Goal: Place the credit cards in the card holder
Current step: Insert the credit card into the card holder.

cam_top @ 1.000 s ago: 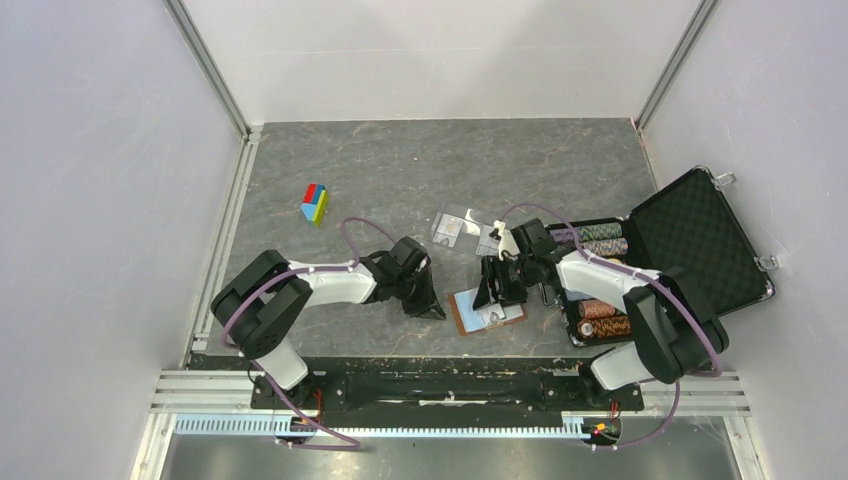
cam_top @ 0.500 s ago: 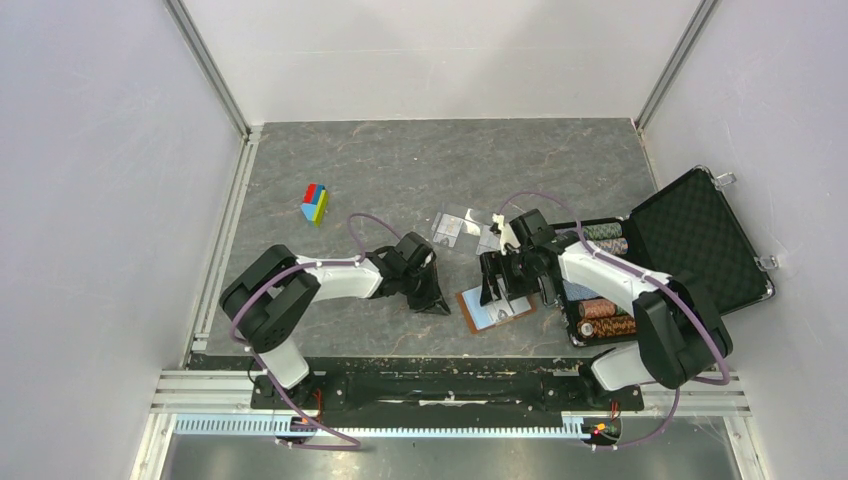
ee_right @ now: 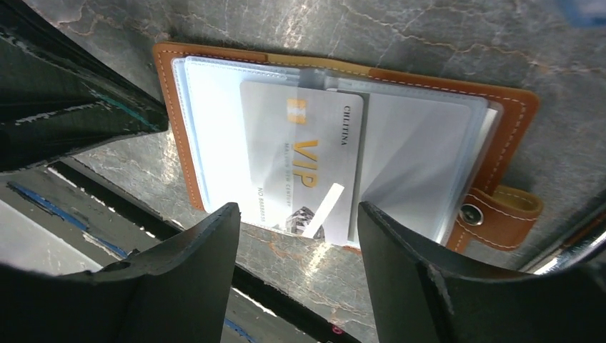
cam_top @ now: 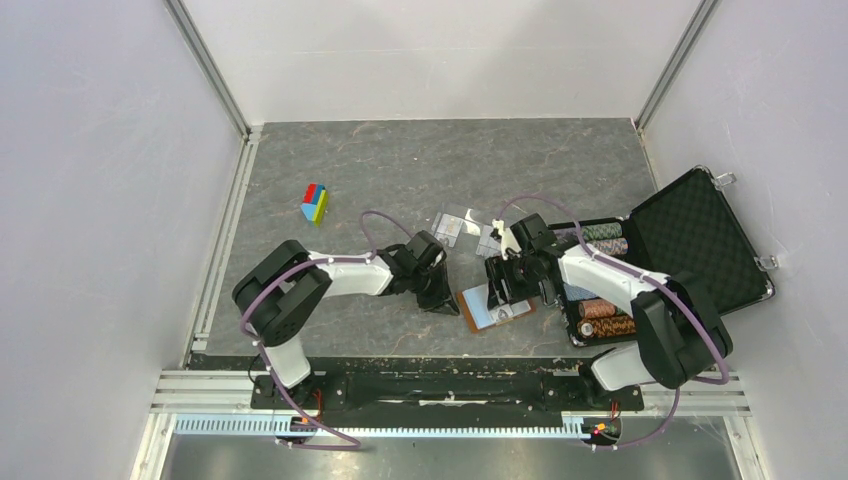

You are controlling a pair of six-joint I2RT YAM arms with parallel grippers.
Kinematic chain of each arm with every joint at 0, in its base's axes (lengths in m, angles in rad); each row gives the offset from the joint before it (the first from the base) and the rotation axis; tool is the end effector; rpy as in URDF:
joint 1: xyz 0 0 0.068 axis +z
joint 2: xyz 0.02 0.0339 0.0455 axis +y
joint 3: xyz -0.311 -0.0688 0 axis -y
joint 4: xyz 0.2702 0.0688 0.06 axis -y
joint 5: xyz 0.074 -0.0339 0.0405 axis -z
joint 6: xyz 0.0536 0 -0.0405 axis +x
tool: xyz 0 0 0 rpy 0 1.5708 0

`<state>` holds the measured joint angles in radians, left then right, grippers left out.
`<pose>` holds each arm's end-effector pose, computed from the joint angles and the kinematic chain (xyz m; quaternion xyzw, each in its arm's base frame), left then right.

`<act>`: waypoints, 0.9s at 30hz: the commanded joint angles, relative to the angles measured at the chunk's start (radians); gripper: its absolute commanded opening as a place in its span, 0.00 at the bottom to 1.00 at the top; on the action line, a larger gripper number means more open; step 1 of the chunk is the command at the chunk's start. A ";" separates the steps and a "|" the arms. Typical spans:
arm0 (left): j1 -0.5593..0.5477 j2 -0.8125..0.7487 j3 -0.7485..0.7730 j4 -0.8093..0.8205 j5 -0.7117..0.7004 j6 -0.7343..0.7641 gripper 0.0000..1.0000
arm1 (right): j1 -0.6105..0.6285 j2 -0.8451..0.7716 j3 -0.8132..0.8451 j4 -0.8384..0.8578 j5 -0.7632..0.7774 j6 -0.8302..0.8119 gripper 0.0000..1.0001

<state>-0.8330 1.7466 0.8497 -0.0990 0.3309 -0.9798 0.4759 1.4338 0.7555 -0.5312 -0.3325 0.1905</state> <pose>0.2277 -0.2764 0.1414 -0.0228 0.9468 -0.3175 0.0481 0.2317 0.1391 0.1821 -0.1674 0.9561 0.2118 0.1142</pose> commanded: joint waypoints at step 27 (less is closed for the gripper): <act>0.055 -0.113 0.038 -0.066 0.024 0.065 0.35 | 0.117 0.070 0.125 0.049 -0.151 0.075 0.45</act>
<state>-0.7761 1.7065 0.9016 -0.2161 0.3161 -0.9413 0.5930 1.5475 0.8185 -0.4236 -0.5549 0.3107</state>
